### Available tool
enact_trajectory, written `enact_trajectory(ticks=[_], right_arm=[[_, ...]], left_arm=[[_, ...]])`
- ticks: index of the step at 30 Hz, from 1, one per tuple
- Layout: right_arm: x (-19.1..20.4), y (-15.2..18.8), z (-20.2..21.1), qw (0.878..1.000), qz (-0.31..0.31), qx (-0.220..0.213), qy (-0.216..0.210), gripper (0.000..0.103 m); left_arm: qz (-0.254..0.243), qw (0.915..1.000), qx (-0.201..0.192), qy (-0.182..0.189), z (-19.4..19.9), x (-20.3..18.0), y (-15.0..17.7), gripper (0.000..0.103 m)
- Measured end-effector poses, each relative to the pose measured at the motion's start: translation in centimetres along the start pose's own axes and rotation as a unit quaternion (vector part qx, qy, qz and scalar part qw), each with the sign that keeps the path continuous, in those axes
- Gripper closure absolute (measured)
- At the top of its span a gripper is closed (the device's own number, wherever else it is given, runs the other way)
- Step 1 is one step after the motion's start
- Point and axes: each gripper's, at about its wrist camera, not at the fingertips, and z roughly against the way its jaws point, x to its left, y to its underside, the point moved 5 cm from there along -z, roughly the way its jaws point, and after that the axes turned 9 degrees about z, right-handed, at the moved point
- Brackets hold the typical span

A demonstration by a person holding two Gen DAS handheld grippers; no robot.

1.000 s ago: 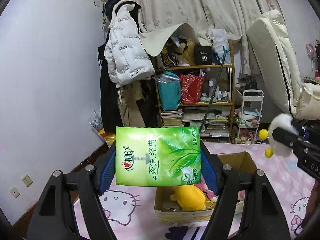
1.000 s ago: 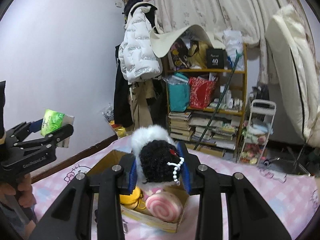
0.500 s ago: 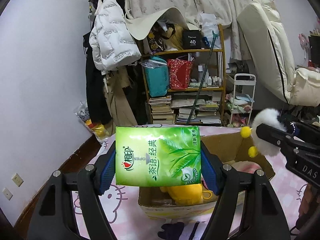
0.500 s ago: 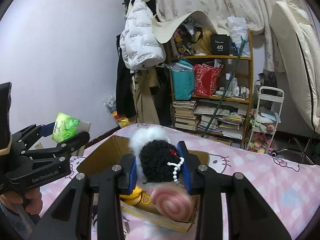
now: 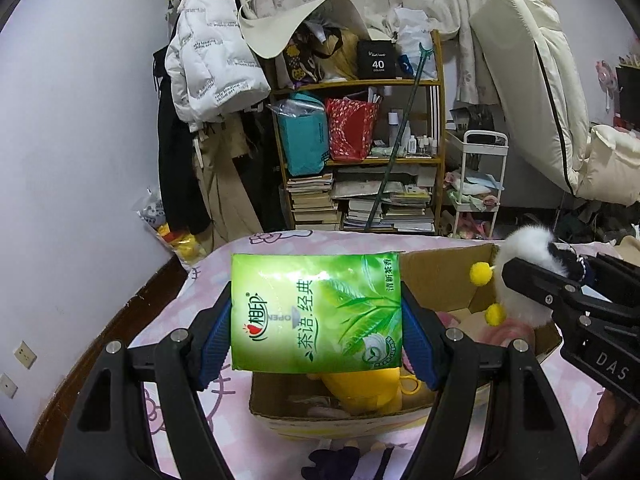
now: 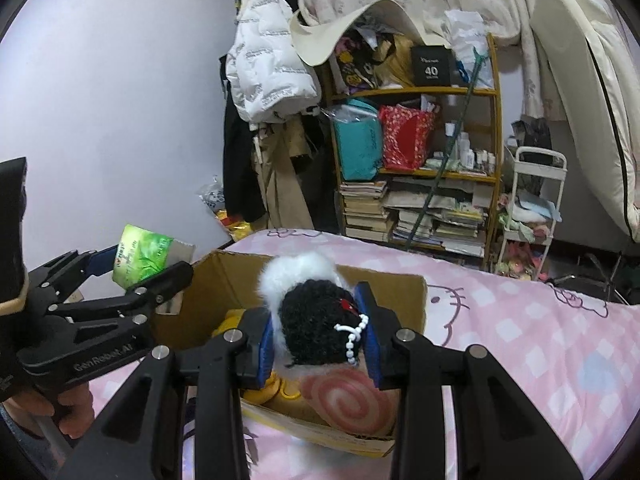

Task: Organize soft objects
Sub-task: 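Lift the green tissue pack and white plush and carry both over the box, then open both tools to drop the tissue pack and white plush into the box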

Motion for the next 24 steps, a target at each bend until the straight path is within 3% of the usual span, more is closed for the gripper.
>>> enact_trajectory(ticks=[17,24], right_arm=[[-0.4,1.1,-1.0,1.000,-0.004,0.019,0.005,0.064],[-0.7,1.6,-1.4,1.000,-0.013,0.028,0.001,0.055]], left_arm=[[-0.014,0.9999,0.010,-0.001,-0.6,-0.3,0.7,0.029],[-0.004,0.9996,0.026,0.005,-1.2,0.1,1.0,0.028]])
